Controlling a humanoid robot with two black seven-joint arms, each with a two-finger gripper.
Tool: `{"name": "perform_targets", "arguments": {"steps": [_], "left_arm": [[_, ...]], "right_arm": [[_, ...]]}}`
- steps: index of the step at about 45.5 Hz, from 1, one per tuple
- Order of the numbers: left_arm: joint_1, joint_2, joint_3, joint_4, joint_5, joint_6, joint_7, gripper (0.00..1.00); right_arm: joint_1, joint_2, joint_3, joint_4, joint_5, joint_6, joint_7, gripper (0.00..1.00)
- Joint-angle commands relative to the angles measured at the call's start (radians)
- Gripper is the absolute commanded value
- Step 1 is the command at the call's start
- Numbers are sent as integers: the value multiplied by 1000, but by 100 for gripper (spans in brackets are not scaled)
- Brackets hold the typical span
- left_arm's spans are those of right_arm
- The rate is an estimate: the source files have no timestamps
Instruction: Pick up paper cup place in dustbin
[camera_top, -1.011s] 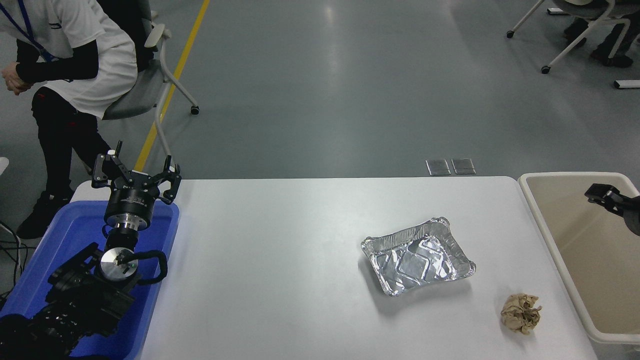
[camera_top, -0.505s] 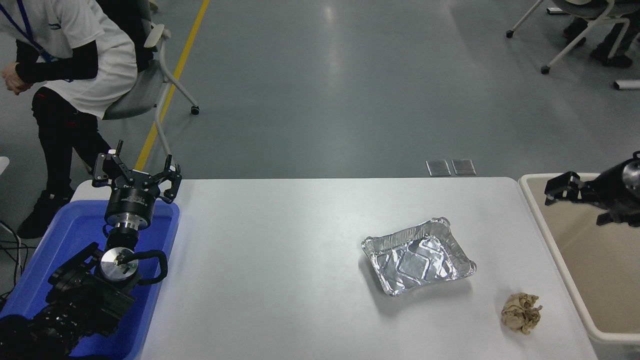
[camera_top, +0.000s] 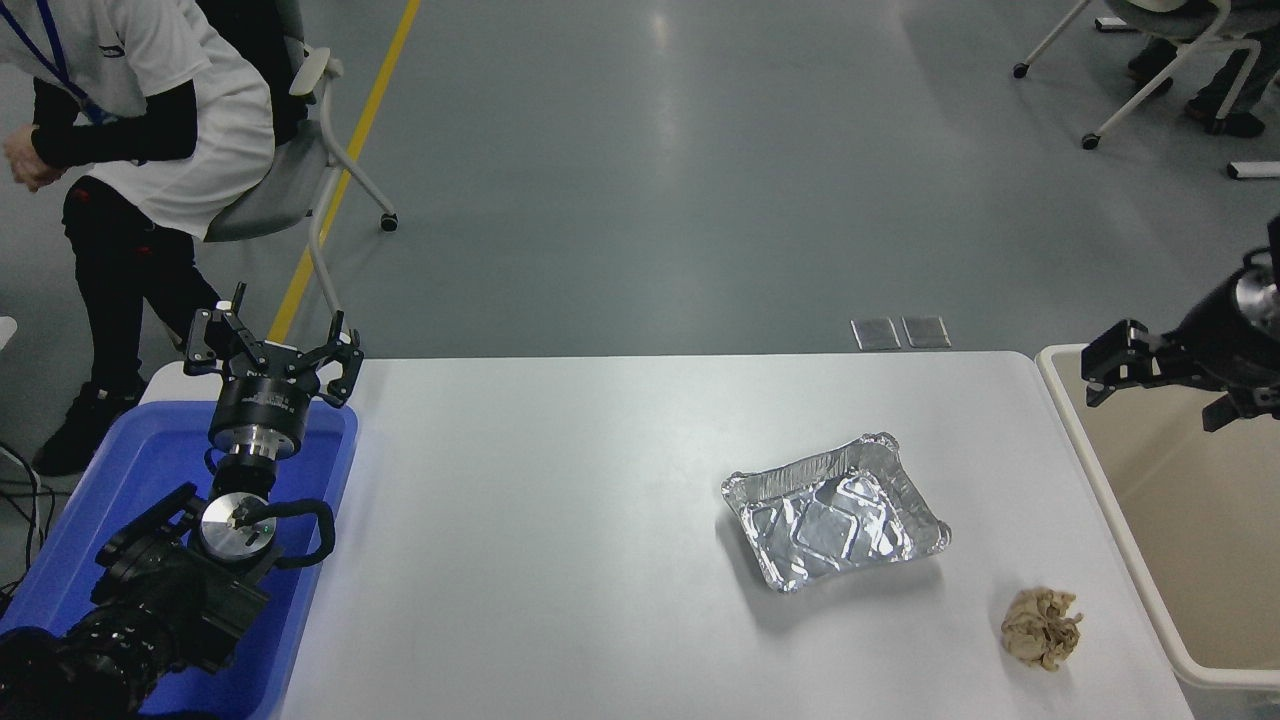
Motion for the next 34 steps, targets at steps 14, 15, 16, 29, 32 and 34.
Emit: {"name": "perform_targets", "arguments": {"steps": [14, 15, 16, 29, 32, 34], "left_arm": [[0, 1, 0, 0, 0, 0, 0, 99], [0, -1, 0, 0, 0, 0, 0, 99], [0, 1, 0, 0, 0, 0, 0, 99], [0, 1, 0, 0, 0, 0, 0, 99], [0, -1, 0, 1, 0, 0, 0, 99], [0, 1, 0, 0, 0, 0, 0, 99]], "right_arm": [[117, 117, 94, 68, -3, 18, 0, 100], [115, 119, 94, 68, -3, 18, 0, 100], [114, 122, 94, 68, -3, 18, 0, 100], [111, 148, 135, 60, -8, 18, 0, 100], [120, 148, 126, 60, -9, 18, 1, 100], [121, 148, 126, 60, -9, 18, 0, 100]]}}
